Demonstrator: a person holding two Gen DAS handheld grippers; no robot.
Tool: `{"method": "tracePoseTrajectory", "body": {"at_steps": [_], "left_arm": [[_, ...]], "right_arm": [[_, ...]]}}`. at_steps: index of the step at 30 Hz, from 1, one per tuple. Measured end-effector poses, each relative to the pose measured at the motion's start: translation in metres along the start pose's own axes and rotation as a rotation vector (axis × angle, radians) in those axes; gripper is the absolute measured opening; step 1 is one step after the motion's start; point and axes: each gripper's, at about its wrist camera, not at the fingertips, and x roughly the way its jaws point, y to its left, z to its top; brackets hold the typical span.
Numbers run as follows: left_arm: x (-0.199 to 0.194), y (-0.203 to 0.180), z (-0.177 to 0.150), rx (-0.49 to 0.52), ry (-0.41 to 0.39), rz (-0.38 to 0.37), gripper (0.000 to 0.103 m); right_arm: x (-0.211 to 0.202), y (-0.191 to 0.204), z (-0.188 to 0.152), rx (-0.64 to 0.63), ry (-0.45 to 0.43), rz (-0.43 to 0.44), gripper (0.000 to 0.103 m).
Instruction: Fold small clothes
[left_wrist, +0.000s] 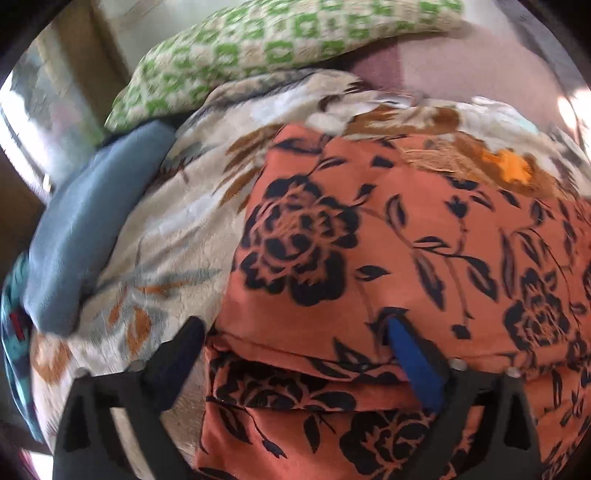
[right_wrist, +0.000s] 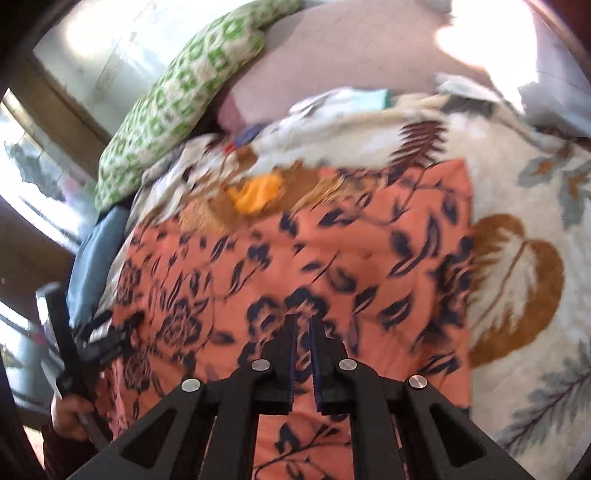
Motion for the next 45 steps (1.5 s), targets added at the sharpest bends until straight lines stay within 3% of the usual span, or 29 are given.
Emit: {"method": "tracePoseTrajectory", "body": {"at_steps": [2, 3, 6, 8, 10, 12, 15, 17, 19, 21, 23, 25, 26, 27, 28, 29, 31, 36, 41, 45], "left_arm": [[0.012, 0.019, -0.002, -0.146, 0.051, -0.109, 0.103], [0.013, 0.023, -0.001, -0.158, 0.053, -0.128, 0.103], [0.006, 0.007, -0.004, -0.037, -0.002, -0.056, 0.103], [0.003, 0.001, -0.006, -0.026, -0.02, -0.026, 0.103], [0.003, 0.005, -0.002, -0.059, 0.023, -0.044, 0.103], [-0.005, 0.007, 0.004, -0.063, 0.058, -0.042, 0.103], [-0.045, 0.004, 0.001, -0.017, -0.069, 0.002, 0.103], [-0.081, 0.0, -0.011, 0.011, -0.151, -0.013, 0.103], [-0.114, 0.0, -0.026, 0.015, -0.211, -0.043, 0.103], [-0.145, -0.002, -0.047, 0.037, -0.253, -0.084, 0.103], [-0.176, 0.002, -0.076, 0.072, -0.299, -0.108, 0.103], [-0.201, 0.004, -0.103, 0.122, -0.321, -0.138, 0.103], [-0.213, 0.005, -0.117, 0.154, -0.331, -0.14, 0.103], [-0.225, 0.005, -0.13, 0.187, -0.341, -0.131, 0.103], [-0.234, 0.009, -0.139, 0.217, -0.352, -0.121, 0.103], [-0.243, 0.011, -0.147, 0.238, -0.363, -0.111, 0.103], [-0.263, 0.015, -0.163, 0.264, -0.393, -0.089, 0.103], [-0.301, 0.044, -0.177, 0.257, -0.428, -0.033, 0.103], [-0.324, 0.091, -0.179, 0.185, -0.42, 0.022, 0.103], [-0.327, 0.121, -0.189, 0.142, -0.383, 0.04, 0.103]], "right_arm": [[0.013, -0.016, -0.002, 0.009, -0.012, -0.122, 0.013], [0.026, -0.025, -0.005, 0.008, 0.032, -0.144, 0.013], [0.02, -0.033, -0.003, 0.066, 0.023, -0.08, 0.013], [0.008, -0.032, -0.003, 0.082, -0.005, -0.072, 0.013], [0.001, -0.024, -0.007, 0.063, -0.027, -0.068, 0.012], [0.0, -0.015, -0.013, 0.039, 0.006, -0.046, 0.012], [0.015, 0.0, -0.033, -0.011, 0.068, -0.093, 0.014], [0.009, 0.006, -0.043, -0.035, 0.022, -0.129, 0.013], [-0.016, 0.01, -0.049, 0.034, 0.022, -0.13, 0.014], [-0.059, 0.02, -0.061, 0.028, -0.069, -0.067, 0.013], [-0.121, 0.038, -0.084, -0.052, -0.254, -0.098, 0.013], [-0.181, 0.047, -0.117, -0.11, -0.407, -0.068, 0.015], [-0.203, 0.049, -0.128, -0.123, -0.467, -0.047, 0.019], [-0.227, 0.049, -0.145, -0.131, -0.517, -0.043, 0.043], [-0.242, 0.051, -0.157, -0.133, -0.542, -0.054, 0.086], [-0.257, 0.051, -0.172, -0.125, -0.568, -0.066, 0.095], [-0.281, 0.045, -0.198, -0.103, -0.591, -0.076, 0.095], [-0.318, 0.009, -0.244, -0.008, -0.497, -0.087, 0.095], [-0.349, -0.031, -0.274, 0.103, -0.448, -0.055, 0.095], [-0.346, -0.046, -0.284, 0.152, -0.38, -0.025, 0.095]]}}
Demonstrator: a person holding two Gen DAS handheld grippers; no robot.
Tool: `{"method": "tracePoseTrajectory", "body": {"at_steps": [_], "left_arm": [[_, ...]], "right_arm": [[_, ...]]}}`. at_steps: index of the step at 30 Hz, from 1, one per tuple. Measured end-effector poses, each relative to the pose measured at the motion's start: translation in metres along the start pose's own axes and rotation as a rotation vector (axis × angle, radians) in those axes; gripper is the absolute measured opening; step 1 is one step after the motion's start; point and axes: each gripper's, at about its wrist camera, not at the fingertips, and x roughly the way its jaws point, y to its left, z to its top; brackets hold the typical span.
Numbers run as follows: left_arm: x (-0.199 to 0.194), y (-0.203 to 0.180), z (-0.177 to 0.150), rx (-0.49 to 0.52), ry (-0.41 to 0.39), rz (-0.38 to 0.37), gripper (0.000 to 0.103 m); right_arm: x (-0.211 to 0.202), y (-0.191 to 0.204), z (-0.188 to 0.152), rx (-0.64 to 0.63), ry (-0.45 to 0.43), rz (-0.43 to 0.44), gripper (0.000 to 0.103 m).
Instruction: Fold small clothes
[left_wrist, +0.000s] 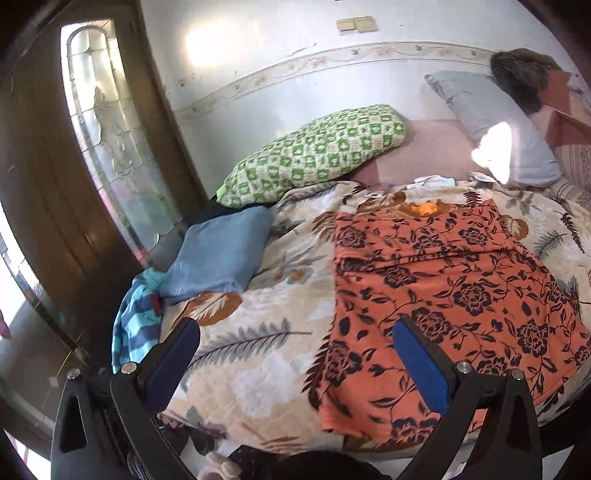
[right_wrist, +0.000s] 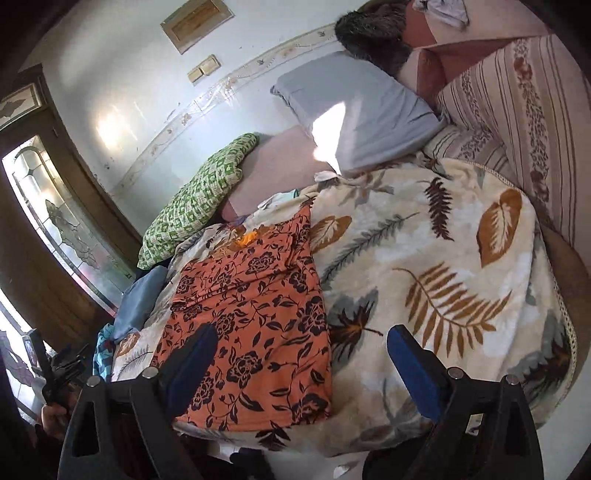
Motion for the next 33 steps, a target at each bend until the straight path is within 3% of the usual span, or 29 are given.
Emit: {"method": "tracePoseTrajectory", "body": {"at_steps": [5, 9, 14, 24, 30, 33], "left_arm": [[0.013, 0.018, -0.023, -0.013, 0.077, 0.009, 0.103], [0.024, 0.031, -0.038, -0.052, 0.115, -0.017, 0.103], [0.045, 0.046, -0.059, -0.136, 0.199, -0.057, 0.103], [0.093, 0.048, -0.098, -0.233, 0.361, -0.2, 0.103], [0.126, 0.045, -0.09, -0.351, 0.415, -0.333, 0.103], [0.143, 0.032, -0.086, -0.369, 0.447, -0.364, 0.099]], "right_arm": [[0.021, -0.017, -0.015, 0.09, 0.096, 0.034, 0.091], [0.059, -0.022, -0.035, 0.184, 0.206, 0.101, 0.076], [0.096, -0.019, -0.06, 0.19, 0.294, 0.072, 0.074], [0.108, -0.021, -0.064, 0.196, 0.282, 0.065, 0.074], [0.116, -0.015, -0.066, 0.201, 0.29, 0.07, 0.074], [0.121, -0.015, -0.069, 0.214, 0.301, 0.063, 0.074]]}}
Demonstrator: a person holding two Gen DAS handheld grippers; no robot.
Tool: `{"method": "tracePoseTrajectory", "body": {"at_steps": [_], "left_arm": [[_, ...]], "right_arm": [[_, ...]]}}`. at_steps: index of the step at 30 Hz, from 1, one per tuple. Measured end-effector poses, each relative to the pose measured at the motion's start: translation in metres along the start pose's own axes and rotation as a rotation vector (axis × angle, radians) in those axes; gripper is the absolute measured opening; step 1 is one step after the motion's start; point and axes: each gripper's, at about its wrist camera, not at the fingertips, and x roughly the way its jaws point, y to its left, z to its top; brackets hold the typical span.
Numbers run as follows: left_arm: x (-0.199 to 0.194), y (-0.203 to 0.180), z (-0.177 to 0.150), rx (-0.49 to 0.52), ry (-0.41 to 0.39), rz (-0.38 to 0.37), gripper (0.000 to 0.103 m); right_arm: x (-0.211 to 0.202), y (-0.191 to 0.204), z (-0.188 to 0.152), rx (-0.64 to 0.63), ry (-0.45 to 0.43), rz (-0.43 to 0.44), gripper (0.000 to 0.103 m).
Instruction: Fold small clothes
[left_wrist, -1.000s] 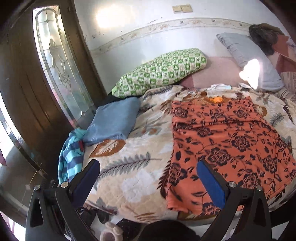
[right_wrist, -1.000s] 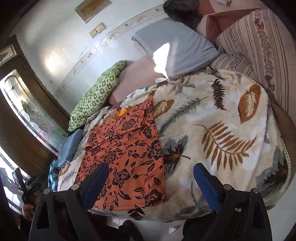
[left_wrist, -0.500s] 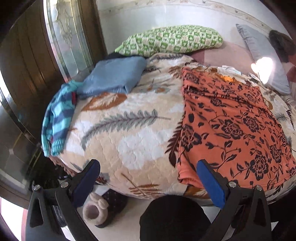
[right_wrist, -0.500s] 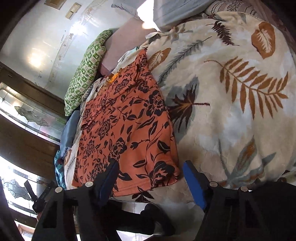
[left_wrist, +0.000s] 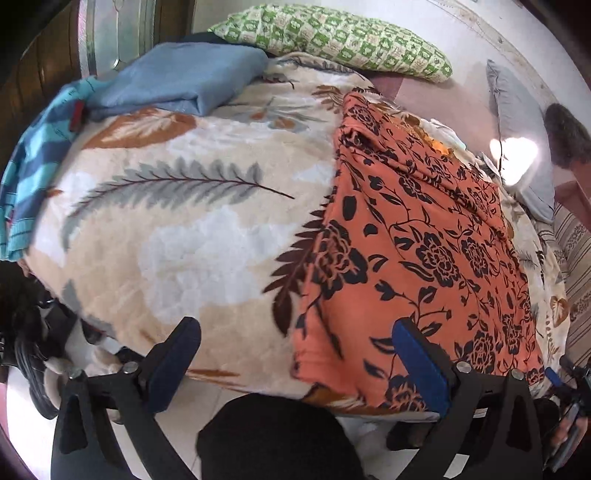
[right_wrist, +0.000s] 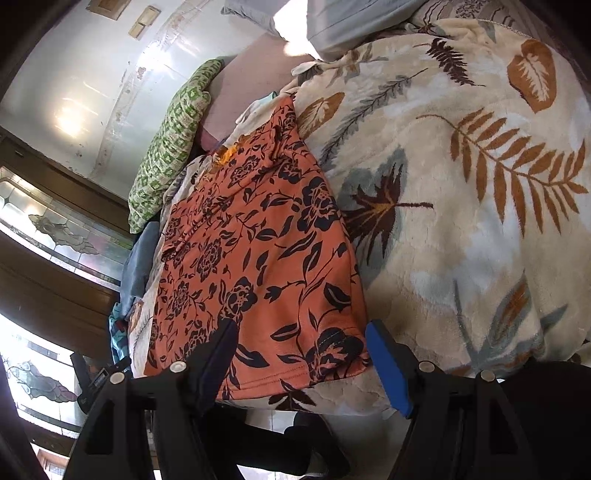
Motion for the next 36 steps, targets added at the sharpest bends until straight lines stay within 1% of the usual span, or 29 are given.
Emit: {"method": "tracePoseTrajectory", "body": {"at_steps": [1, 2, 4, 6, 7, 9, 13, 16, 18, 19, 21, 22, 23, 25, 27, 28, 29, 30, 31, 32, 33, 34, 35, 36], "left_arm": [[0.008, -0.002, 0.002, 0.001, 0.022, -0.001, 0.088], [0.015, -0.004, 0.004, -0.003, 0.044, -0.01, 0.07], [0.028, -0.003, 0.006, -0.027, 0.09, -0.063, 0.051], [0.037, 0.0, 0.006, -0.062, 0.119, -0.105, 0.05], [0.039, 0.001, 0.005, -0.071, 0.124, -0.113, 0.05], [0.038, -0.001, 0.004, -0.061, 0.119, -0.124, 0.05], [0.038, -0.004, 0.0, -0.044, 0.153, -0.17, 0.05], [0.037, -0.009, -0.001, -0.026, 0.158, -0.193, 0.05], [0.037, -0.011, 0.001, -0.021, 0.16, -0.215, 0.045], [0.037, -0.013, 0.001, -0.016, 0.16, -0.221, 0.039], [0.037, -0.015, 0.002, 0.0, 0.156, -0.211, 0.032], [0.039, -0.016, 0.002, 0.007, 0.154, -0.193, 0.022], [0.04, -0.016, 0.001, 0.013, 0.151, -0.171, 0.017], [0.043, -0.015, 0.0, 0.015, 0.148, -0.169, 0.017], [0.045, -0.013, 0.0, 0.012, 0.145, -0.169, 0.017], [0.046, -0.012, 0.0, 0.005, 0.151, -0.174, 0.022], [0.047, -0.011, 0.001, -0.004, 0.161, -0.188, 0.032], [0.047, -0.01, 0.001, -0.013, 0.162, -0.207, 0.035], [0.047, -0.01, 0.001, -0.018, 0.159, -0.21, 0.036], [0.046, -0.011, 0.001, -0.011, 0.155, -0.205, 0.035], [0.045, -0.013, 0.0, 0.001, 0.15, -0.194, 0.032], [0.045, -0.014, 0.0, 0.017, 0.146, -0.17, 0.014], [0.046, -0.015, -0.001, 0.029, 0.146, -0.155, 0.01], [0.045, -0.014, -0.001, 0.031, 0.142, -0.159, 0.009]], "right_arm": [[0.001, 0.0, 0.0, 0.003, 0.005, 0.0, 0.074], [0.002, 0.001, 0.0, 0.001, 0.007, -0.001, 0.074], [0.002, 0.003, 0.0, -0.011, 0.005, -0.006, 0.074], [0.0, 0.004, 0.001, -0.019, -0.003, -0.009, 0.074], [-0.001, 0.004, 0.001, -0.019, -0.007, -0.008, 0.074], [-0.003, 0.002, 0.003, -0.013, -0.013, -0.002, 0.074], [-0.001, -0.002, 0.004, -0.001, -0.006, -0.003, 0.074], [0.002, -0.007, 0.005, 0.021, 0.0, 0.01, 0.074], [0.004, -0.012, 0.008, 0.045, 0.002, 0.026, 0.074], [0.005, -0.014, 0.009, 0.053, 0.004, 0.033, 0.074], [0.007, -0.017, 0.012, 0.065, 0.006, 0.035, 0.074], [0.009, -0.018, 0.013, 0.069, 0.008, 0.033, 0.074], [0.011, -0.018, 0.015, 0.07, 0.013, 0.031, 0.074], [0.016, -0.017, 0.019, 0.058, 0.024, 0.015, 0.074], [0.026, -0.015, 0.021, 0.034, 0.062, -0.009, 0.074], [0.032, -0.014, 0.021, 0.02, 0.085, -0.027, 0.074], [0.039, -0.011, 0.021, 0.005, 0.106, -0.056, 0.074], [0.045, -0.01, 0.019, -0.012, 0.123, -0.08, 0.074], [0.052, -0.007, 0.018, -0.032, 0.146, -0.1, 0.074], [0.057, -0.004, 0.015, -0.055, 0.17, -0.124, 0.072], [0.06, 0.001, 0.012, -0.087, 0.166, -0.169, 0.055], [0.061, 0.006, 0.01, -0.123, 0.17, -0.222, 0.021], [0.062, 0.009, 0.008, -0.142, 0.184, -0.258, 0.013], [0.06, 0.008, 0.006, -0.128, 0.186, -0.246, 0.011]]}}
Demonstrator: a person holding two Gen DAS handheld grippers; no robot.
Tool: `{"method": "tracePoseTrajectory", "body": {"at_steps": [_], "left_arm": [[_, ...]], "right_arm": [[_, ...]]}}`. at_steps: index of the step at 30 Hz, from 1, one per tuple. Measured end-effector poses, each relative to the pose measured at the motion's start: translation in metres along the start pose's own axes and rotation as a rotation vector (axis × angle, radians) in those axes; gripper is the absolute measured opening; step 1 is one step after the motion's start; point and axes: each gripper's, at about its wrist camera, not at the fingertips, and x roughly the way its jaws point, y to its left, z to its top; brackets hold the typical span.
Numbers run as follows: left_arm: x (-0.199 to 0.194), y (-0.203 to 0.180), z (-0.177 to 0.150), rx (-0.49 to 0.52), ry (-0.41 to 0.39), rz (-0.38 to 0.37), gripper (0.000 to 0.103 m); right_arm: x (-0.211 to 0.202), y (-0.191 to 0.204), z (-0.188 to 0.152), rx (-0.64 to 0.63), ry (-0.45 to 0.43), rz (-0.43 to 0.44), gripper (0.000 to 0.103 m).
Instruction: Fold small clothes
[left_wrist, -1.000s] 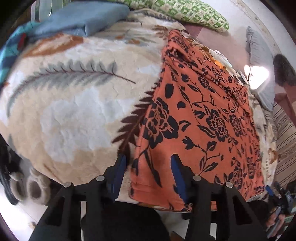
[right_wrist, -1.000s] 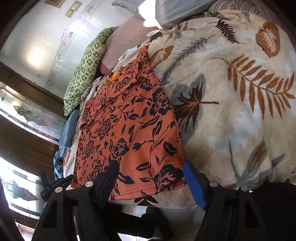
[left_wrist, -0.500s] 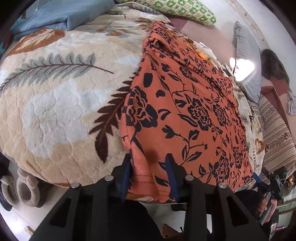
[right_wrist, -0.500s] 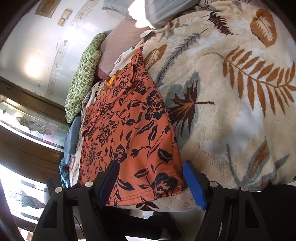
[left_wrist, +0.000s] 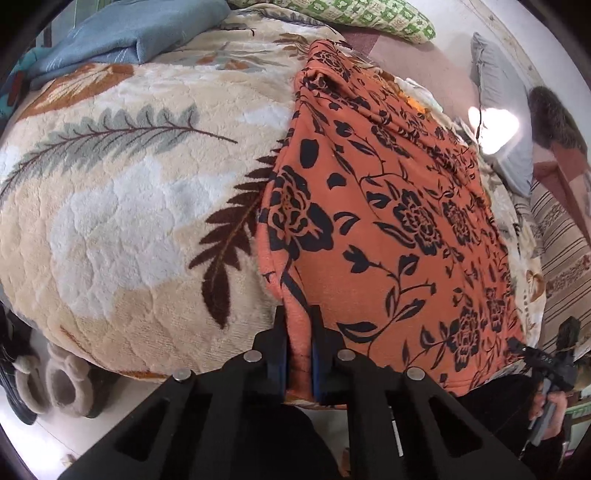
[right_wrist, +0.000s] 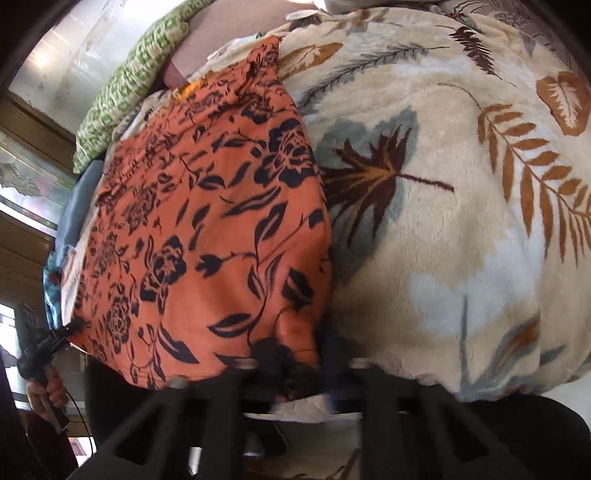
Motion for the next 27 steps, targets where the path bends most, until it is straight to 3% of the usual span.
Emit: {"method": "tracePoseTrajectory", "body": {"at_steps": [3, 15, 21, 27], "left_arm": [[-0.009, 0.001, -0.001, 0.006, -0.023, -0.023, 0.007], [-0.089, -0.013, 0.034, -0.005, -0.138, -0.227, 0.007], [-0.108, -0.017, 0.076, -0.027, -0.168, -0.279, 0.007], [-0.103, -0.021, 0.148, -0.052, -0.181, -0.288, 0.007]], "right_arm": [[-0.008, -0.003, -0.002, 0.026, 0.0, 0.031, 0.009], [-0.081, -0.007, 0.019, 0.164, -0.127, 0.453, 0.008], [-0.095, -0.004, 0.047, 0.189, -0.161, 0.558, 0.008], [-0.109, 0.007, 0.113, 0.189, -0.23, 0.573, 0.008]]}}
